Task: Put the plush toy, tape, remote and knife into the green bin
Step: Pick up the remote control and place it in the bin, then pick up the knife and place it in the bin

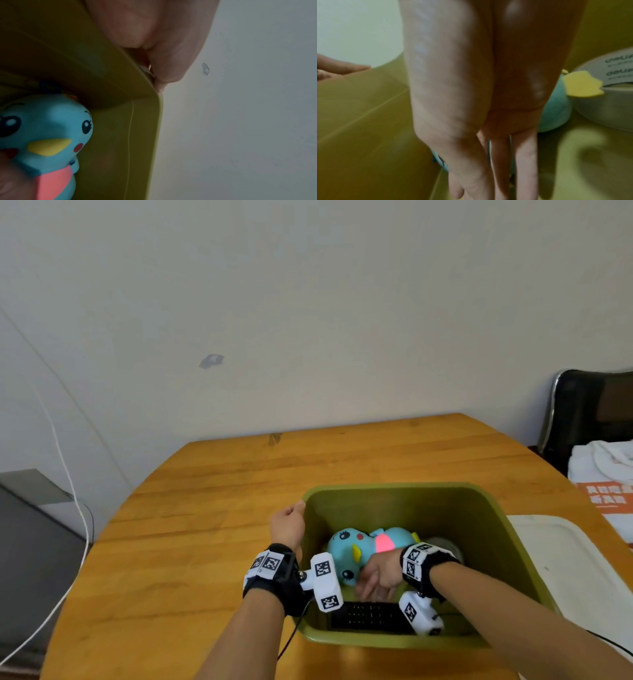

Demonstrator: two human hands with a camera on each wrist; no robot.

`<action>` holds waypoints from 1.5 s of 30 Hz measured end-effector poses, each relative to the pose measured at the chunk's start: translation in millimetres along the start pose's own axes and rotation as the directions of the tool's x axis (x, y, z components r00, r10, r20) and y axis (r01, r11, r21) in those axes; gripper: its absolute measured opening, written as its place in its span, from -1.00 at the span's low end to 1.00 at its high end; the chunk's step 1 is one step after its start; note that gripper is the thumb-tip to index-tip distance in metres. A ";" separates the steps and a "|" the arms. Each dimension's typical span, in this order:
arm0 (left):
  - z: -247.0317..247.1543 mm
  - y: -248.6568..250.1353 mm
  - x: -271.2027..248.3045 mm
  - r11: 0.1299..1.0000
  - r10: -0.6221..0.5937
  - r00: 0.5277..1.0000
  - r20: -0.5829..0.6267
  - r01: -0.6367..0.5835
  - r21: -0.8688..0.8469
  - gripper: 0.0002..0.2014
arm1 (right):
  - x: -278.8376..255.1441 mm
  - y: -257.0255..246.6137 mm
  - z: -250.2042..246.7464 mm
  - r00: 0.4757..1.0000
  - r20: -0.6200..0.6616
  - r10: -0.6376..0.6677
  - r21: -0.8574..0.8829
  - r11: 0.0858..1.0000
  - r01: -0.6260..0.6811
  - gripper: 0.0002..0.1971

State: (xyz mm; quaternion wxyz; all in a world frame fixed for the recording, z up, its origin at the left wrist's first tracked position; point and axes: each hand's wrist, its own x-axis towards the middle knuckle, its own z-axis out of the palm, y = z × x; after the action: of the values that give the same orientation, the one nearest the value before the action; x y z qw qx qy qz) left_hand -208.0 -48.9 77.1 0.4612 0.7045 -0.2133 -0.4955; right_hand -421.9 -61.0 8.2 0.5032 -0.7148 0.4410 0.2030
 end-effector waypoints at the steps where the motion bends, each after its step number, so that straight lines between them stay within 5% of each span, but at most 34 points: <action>1: -1.5 0.9 2.3 0.999 -0.039 0.999 0.020 0.039 -0.017 -0.62 | 1.6 1.3 -1.3 0.999 0.041 0.000 0.031 1.000 -0.002 -0.60; 5: -22.6 14.6 2.8 0.971 -0.157 0.978 0.139 0.178 -0.158 -0.70 | -8.9 -5.9 -17.8 0.994 0.087 -0.071 0.215 0.975 0.051 -0.58; 9: -67.6 -3.7 18.7 0.945 -0.183 0.978 0.098 0.203 -0.256 -0.73 | -39.3 -19.6 -44.1 0.980 -0.113 -0.163 0.344 0.919 0.192 -0.63; 14: -111.0 -72.1 32.6 0.947 -0.165 0.986 -0.037 0.168 0.273 -0.73 | -74.9 -27.8 -74.9 0.870 -0.441 -0.221 0.443 0.789 0.425 -0.66; 17: -122.1 -103.5 27.9 0.826 -0.123 0.991 0.056 0.071 0.559 -0.77 | -88.3 -32.3 -82.6 0.808 -0.545 -0.222 0.437 0.747 0.500 -0.65; 20: -123.2 -129.1 30.7 0.617 -0.107 0.983 0.147 -0.050 0.785 -0.67 | -97.0 -38.8 -84.2 0.768 -0.598 -0.230 0.437 0.710 0.553 -0.66; 26: -114.1 -142.4 39.7 0.286 -0.007 0.966 0.257 -0.244 0.926 -0.84 | -97.9 -51.1 -75.1 0.741 -0.629 -0.235 0.416 0.703 0.577 -0.69; 37: -110.0 -88.3 63.9 0.584 0.216 0.968 0.125 -0.231 0.778 -0.84 | -83.7 -74.1 -65.5 0.771 -0.588 -0.245 0.383 0.755 0.532 -0.75; 45: -90.8 -24.4 47.3 0.804 0.441 0.897 -0.037 -0.377 0.461 -0.82 | -77.0 -86.4 -62.1 0.740 -0.634 -0.226 0.362 0.758 0.542 -0.79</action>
State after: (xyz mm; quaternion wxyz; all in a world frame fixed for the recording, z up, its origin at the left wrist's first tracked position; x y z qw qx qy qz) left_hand -110.8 -33.0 40.0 0.3990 0.7611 -0.4337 -0.2710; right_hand -400.0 -75.0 136.9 0.5600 -0.6538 0.4406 -0.2546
